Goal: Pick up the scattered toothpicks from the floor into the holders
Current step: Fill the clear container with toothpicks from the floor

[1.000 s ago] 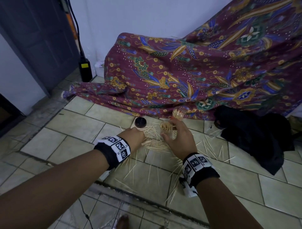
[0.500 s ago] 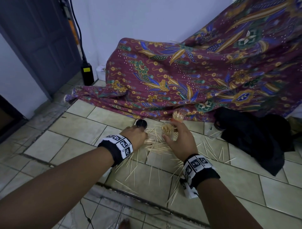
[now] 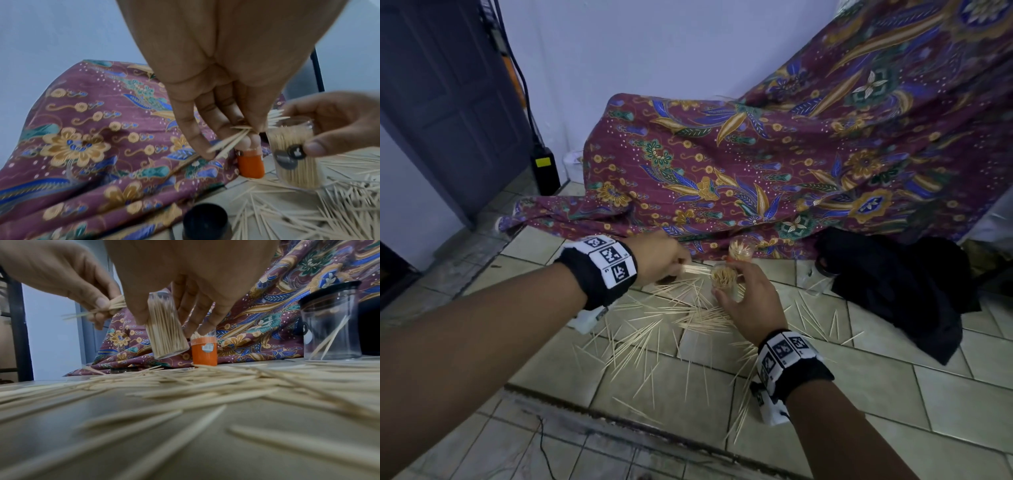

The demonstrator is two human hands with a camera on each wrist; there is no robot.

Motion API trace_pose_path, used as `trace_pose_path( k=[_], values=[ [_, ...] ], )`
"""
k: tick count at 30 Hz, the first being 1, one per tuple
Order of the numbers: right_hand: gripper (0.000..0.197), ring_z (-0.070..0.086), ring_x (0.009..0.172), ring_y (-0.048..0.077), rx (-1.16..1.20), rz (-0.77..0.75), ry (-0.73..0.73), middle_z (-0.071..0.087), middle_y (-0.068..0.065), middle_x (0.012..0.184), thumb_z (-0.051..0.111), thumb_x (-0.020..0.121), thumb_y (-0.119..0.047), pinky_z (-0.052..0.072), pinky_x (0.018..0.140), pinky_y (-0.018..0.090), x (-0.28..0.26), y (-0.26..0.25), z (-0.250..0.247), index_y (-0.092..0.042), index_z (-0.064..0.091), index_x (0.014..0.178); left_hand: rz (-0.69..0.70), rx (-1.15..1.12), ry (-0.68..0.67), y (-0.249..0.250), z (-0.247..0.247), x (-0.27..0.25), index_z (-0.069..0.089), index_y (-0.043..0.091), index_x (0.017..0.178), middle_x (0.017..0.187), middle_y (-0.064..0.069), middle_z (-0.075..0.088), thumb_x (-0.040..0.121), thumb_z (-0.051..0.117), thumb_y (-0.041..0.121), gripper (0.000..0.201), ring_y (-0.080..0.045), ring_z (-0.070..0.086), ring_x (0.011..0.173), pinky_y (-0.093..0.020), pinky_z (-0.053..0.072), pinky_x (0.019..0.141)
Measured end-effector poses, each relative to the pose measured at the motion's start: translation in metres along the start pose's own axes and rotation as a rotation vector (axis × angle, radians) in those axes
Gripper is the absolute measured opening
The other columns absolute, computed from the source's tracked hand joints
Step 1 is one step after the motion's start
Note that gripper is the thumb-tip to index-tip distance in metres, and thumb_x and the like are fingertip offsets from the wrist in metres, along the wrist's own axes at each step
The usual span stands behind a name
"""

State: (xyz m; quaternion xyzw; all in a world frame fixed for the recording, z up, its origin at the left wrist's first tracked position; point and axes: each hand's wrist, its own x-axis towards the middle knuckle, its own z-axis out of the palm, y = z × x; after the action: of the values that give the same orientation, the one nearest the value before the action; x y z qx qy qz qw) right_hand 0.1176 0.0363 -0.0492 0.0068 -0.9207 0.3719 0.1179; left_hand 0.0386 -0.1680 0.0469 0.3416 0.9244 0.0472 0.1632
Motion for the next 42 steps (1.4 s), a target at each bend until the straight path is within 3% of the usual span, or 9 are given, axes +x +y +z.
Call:
trace_pose_path(
  k=[6,9,14,20,25,28,32,39,42],
  values=[
    [0.049,0.053,0.097,0.001,0.003,-0.024,0.012,0.057,-0.010,0.118,0.078,0.079,-0.029,0.041,0.085,0.018,-0.001,0.000,0.000,-0.025,0.056,0.123,0.094,0.040,-0.015,0.010,-0.025,0.011,0.065,0.019,0.090,0.075,0.002,0.063,0.097,0.053,0.026,0.016,-0.017,0.058,0.072,-0.029,0.045,0.067],
    [0.049,0.057,0.099,0.009,-0.011,-0.049,0.023,0.059,-0.004,0.118,0.079,0.077,-0.027,0.044,0.086,0.022,-0.001,0.000,0.003,-0.018,0.057,0.121,0.083,0.163,-0.092,0.023,-0.027,0.022,0.064,0.021,0.090,0.072,0.003,0.056,0.097,0.050,0.023,0.015,-0.023,0.060,0.078,-0.034,0.050,0.072],
    [0.049,0.059,0.097,0.020,-0.058,-0.087,0.051,0.059,0.002,0.113,0.081,0.076,-0.025,0.044,0.083,0.025,-0.002,0.001,0.001,-0.013,0.059,0.118,0.084,0.292,-0.129,0.044,-0.030,0.037,0.055,0.015,0.083,0.067,0.001,0.045,0.097,0.048,0.018,0.016,-0.026,0.056,0.074,-0.031,0.041,0.060],
    [0.052,0.059,0.097,0.017,-0.042,-0.065,0.088,0.060,0.001,0.113,0.080,0.077,-0.025,0.040,0.082,0.020,-0.002,0.002,-0.003,-0.014,0.059,0.123,0.124,0.264,-0.135,0.051,-0.041,0.040,0.067,0.012,0.095,0.069,0.005,0.046,0.097,0.049,0.017,0.018,-0.023,0.055,0.074,-0.031,0.042,0.064],
    [0.050,0.058,0.093,0.017,-0.060,-0.046,0.092,0.058,0.001,0.108,0.079,0.077,-0.028,0.047,0.081,0.027,-0.001,0.006,-0.002,-0.014,0.058,0.121,0.154,0.126,-0.081,0.038,-0.061,0.040,0.068,0.020,0.089,0.071,0.005,0.068,0.094,0.053,0.024,0.017,-0.010,0.060,0.065,-0.023,0.037,0.060],
    [0.052,0.057,0.095,0.014,-0.055,-0.052,0.094,0.058,0.000,0.109,0.079,0.077,-0.029,0.044,0.081,0.023,0.000,0.004,0.000,-0.014,0.058,0.123,0.160,0.118,-0.103,0.037,-0.050,0.042,0.070,0.021,0.087,0.066,0.009,0.062,0.094,0.056,0.023,0.016,-0.008,0.055,0.062,-0.023,0.039,0.062],
    [0.050,0.058,0.097,0.012,-0.044,-0.073,0.089,0.059,-0.002,0.112,0.080,0.077,-0.027,0.043,0.082,0.020,0.000,0.004,-0.001,-0.016,0.059,0.121,0.103,0.115,-0.136,0.039,-0.031,0.046,0.072,0.016,0.099,0.071,0.009,0.059,0.096,0.053,0.021,0.020,-0.013,0.056,0.071,-0.026,0.042,0.068],
    [0.053,0.057,0.098,0.012,-0.062,-0.067,0.075,0.058,-0.002,0.115,0.080,0.077,-0.029,0.043,0.083,0.020,0.002,0.003,0.001,-0.015,0.058,0.124,0.056,0.062,-0.147,0.033,-0.034,0.046,0.070,0.013,0.097,0.064,0.015,0.055,0.097,0.053,0.020,0.018,0.006,0.049,0.044,-0.012,0.040,0.054],
    [0.051,0.058,0.096,0.013,-0.063,-0.101,0.069,0.059,-0.001,0.114,0.080,0.076,-0.026,0.044,0.082,0.021,0.002,0.001,0.002,-0.015,0.059,0.121,0.028,0.071,-0.154,0.034,-0.032,0.046,0.073,0.012,0.091,0.068,0.007,0.061,0.095,0.054,0.020,0.021,-0.006,0.053,0.054,-0.027,0.050,0.067]
  ],
)
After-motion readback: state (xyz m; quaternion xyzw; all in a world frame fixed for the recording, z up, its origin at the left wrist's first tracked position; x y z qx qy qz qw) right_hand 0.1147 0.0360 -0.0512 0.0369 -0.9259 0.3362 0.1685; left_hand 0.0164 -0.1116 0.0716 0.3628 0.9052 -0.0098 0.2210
